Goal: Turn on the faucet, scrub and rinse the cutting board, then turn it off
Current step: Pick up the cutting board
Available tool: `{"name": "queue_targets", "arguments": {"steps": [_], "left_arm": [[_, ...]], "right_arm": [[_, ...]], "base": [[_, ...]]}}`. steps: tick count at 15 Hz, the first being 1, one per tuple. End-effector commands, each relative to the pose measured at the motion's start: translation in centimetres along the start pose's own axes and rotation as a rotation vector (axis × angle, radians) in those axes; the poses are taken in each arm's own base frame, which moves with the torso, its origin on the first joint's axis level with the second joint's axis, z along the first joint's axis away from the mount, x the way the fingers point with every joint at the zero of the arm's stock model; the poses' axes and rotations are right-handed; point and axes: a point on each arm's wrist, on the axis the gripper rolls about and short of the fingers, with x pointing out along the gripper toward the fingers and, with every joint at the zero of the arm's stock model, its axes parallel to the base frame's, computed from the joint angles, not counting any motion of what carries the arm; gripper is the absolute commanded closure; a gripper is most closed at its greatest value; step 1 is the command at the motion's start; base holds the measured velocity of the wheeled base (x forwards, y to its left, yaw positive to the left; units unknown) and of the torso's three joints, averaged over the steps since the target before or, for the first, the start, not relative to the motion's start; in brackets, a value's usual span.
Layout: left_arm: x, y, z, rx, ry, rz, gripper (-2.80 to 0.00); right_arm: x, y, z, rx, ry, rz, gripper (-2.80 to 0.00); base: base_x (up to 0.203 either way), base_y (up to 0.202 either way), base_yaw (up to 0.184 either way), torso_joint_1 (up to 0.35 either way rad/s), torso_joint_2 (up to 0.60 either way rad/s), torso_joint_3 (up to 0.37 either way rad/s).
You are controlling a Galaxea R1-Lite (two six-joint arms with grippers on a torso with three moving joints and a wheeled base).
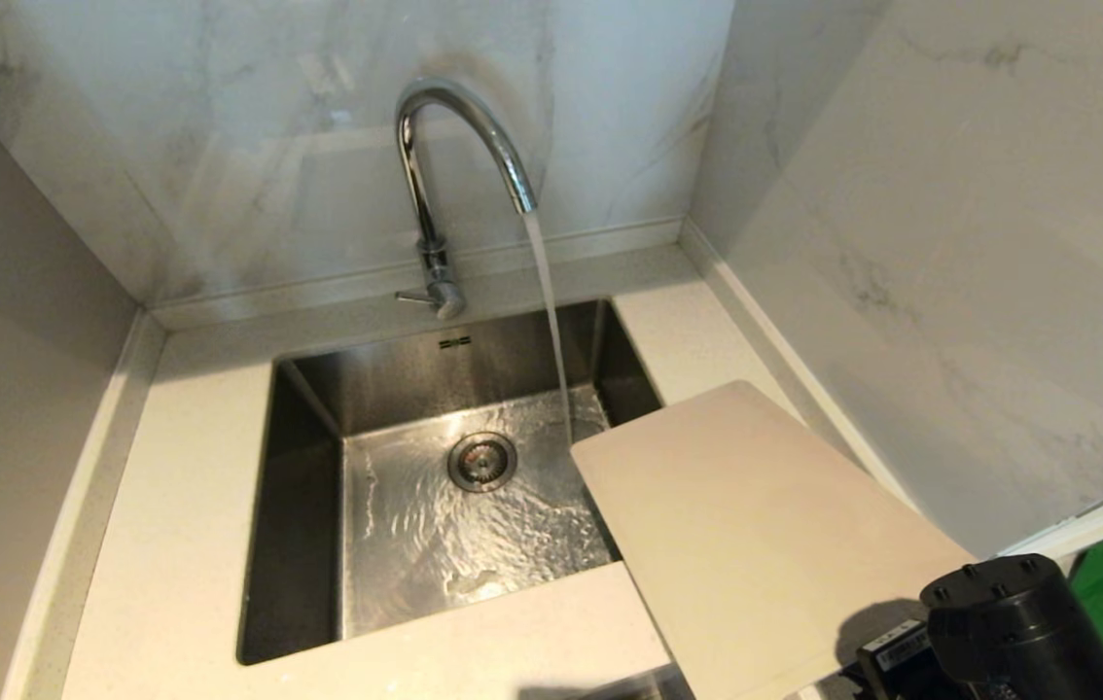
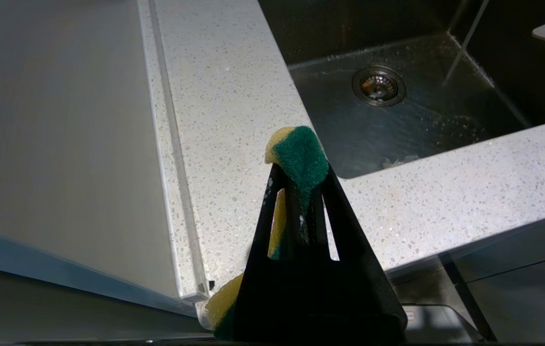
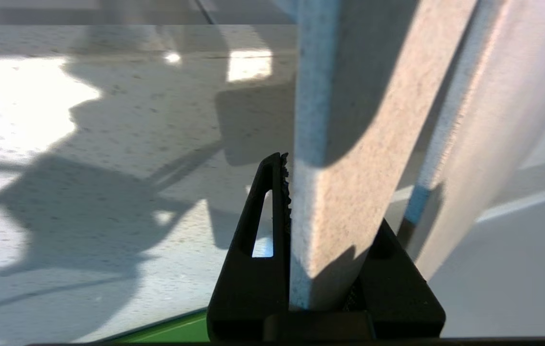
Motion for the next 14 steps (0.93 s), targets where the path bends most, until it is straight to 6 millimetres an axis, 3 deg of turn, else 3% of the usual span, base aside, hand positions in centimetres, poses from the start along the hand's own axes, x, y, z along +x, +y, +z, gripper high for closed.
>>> {"name": "queue_targets", "arguments": {"steps": [1,14], "left_arm": [[0.0,0.0,0.0,0.000,0.001,-0.001,0.00],[0.0,0.0,0.0,-0.002,-0.002,0.000,0.00]], "right_arm": [[-0.7,-0.6,-0.2,-0.018,0.004,-0.056,0.00],[-4.3,-1.4,-1.2,-0.114,0.014,-0.239,0.00]], "base": [[0.000,0.000,0.000,0.000,0.00,0.000],[0.000,0.000,0.000,0.000,0.00,0.000]]}}
